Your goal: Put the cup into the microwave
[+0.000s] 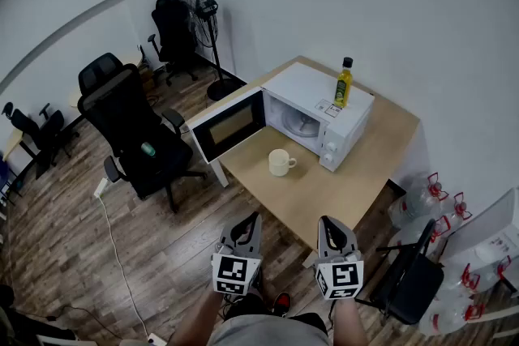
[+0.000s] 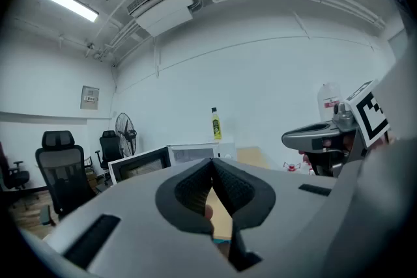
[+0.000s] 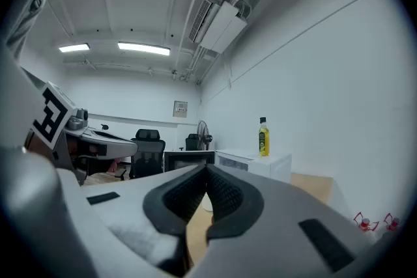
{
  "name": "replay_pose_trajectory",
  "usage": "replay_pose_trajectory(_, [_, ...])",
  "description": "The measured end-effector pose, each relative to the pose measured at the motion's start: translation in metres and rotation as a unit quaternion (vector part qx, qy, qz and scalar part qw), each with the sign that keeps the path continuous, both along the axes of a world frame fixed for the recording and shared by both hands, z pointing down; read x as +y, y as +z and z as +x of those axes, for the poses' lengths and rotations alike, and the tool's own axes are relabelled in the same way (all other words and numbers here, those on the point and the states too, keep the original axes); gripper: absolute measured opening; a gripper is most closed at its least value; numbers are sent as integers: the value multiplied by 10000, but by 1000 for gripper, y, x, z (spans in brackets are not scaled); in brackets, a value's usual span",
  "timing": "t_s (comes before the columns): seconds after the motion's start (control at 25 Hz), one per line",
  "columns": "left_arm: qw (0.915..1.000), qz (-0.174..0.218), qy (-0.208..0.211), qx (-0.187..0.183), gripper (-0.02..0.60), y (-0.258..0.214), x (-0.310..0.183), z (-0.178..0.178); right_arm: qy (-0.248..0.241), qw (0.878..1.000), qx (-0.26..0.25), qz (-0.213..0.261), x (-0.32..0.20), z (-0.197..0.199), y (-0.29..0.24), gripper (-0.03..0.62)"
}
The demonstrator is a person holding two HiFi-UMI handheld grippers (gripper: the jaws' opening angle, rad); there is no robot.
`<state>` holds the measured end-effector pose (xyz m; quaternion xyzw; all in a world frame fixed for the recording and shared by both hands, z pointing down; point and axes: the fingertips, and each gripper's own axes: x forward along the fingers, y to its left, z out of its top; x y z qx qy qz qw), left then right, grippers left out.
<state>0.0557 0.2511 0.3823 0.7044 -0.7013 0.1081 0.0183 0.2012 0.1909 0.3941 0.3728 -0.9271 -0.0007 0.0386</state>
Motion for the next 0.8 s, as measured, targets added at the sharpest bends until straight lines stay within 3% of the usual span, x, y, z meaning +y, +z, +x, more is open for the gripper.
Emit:
replay_pose_trajectory(0.48, [9999, -52, 101, -50, 23, 5, -29, -8, 172, 9997, -118, -103, -28, -3, 4, 18])
replay_pose_trajectory(0.8, [9990, -122, 415, -81, 23, 10, -81, -36, 477, 9987, -104, -171, -68, -23, 13, 18])
